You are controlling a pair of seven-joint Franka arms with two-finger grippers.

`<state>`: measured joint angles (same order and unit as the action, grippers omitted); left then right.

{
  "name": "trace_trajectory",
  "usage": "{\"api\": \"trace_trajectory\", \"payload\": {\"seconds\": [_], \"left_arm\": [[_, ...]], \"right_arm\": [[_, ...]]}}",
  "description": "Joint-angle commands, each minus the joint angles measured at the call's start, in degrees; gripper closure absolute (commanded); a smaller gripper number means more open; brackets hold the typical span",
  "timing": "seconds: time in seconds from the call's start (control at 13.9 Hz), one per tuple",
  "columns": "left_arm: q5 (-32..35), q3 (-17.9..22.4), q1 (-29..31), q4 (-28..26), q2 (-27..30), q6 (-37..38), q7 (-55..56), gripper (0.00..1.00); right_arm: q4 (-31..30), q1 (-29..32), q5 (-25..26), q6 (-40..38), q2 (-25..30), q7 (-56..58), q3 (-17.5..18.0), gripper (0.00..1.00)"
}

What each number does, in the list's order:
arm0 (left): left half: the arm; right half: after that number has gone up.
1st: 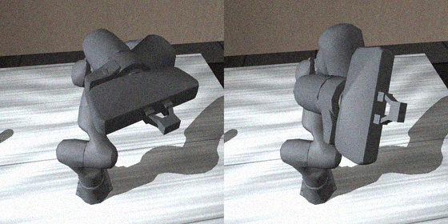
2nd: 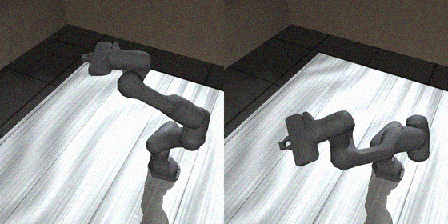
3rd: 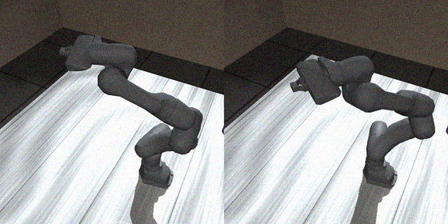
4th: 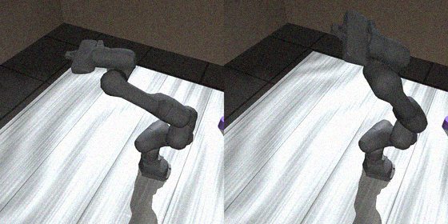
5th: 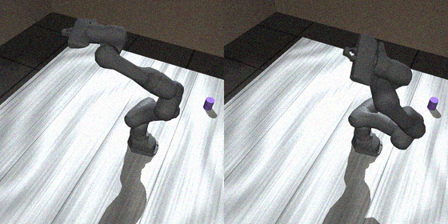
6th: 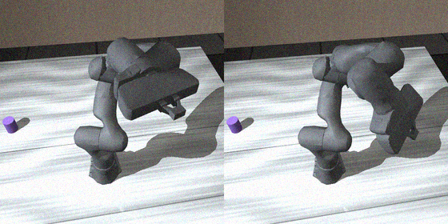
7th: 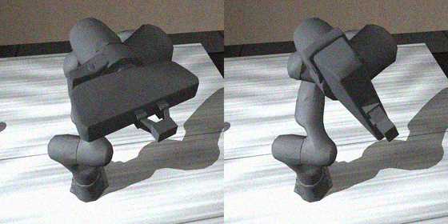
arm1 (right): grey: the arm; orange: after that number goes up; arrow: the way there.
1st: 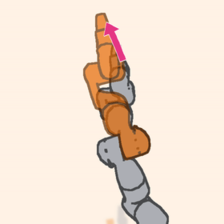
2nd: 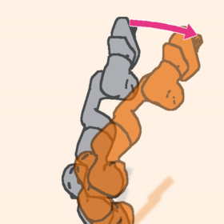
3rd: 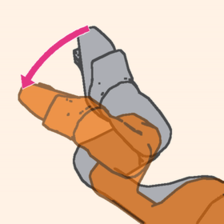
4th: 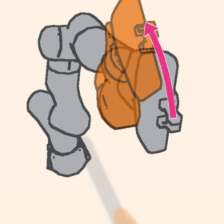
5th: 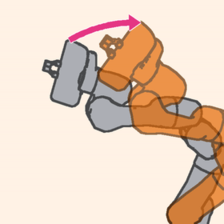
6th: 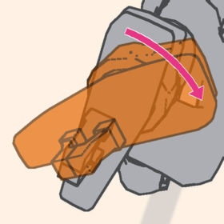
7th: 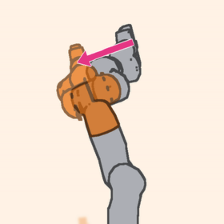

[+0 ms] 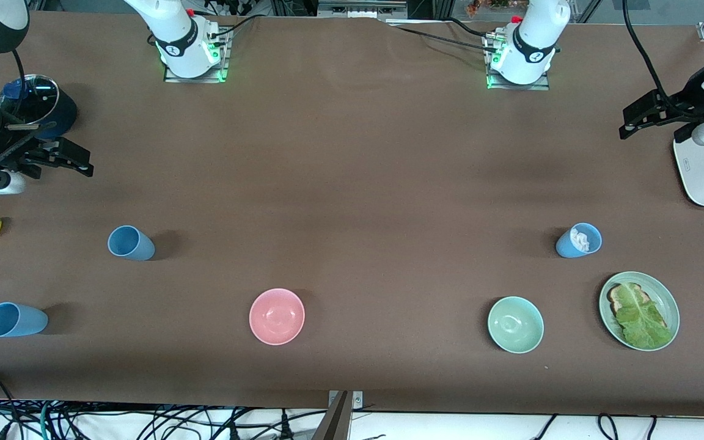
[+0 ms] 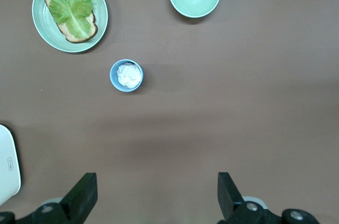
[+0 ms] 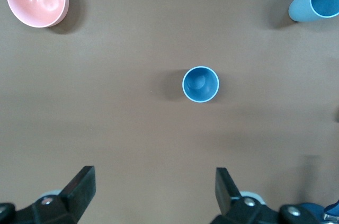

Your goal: Stack blue cups with both arms

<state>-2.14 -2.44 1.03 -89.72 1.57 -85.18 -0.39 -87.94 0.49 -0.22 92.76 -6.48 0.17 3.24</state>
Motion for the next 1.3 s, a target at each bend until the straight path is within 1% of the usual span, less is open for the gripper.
{"api": "trace_trajectory", "payload": {"seconds": [0.0, 0.94, 1.23], "left_arm": [[1.4, 0.0, -0.5, 0.0, 0.3, 0.5, 0.7, 0.00], [1.4, 0.1, -0.8, -0.1, 0.2, 0.5, 0.7, 0.00], [1.4, 0.0, -0.6, 0.2, -0.9, 0.5, 0.6, 0.00]], "right_arm": [[1.2, 0.0, -0.8, -0.4, -0.1, -0.7, 0.2, 0.00], [1.2, 0.0, -0.8, -0.4, -0.1, -0.7, 0.2, 0.00], [1.2, 0.0, -0.8, -0.4, -0.1, -0.7, 0.2, 0.00]]}}
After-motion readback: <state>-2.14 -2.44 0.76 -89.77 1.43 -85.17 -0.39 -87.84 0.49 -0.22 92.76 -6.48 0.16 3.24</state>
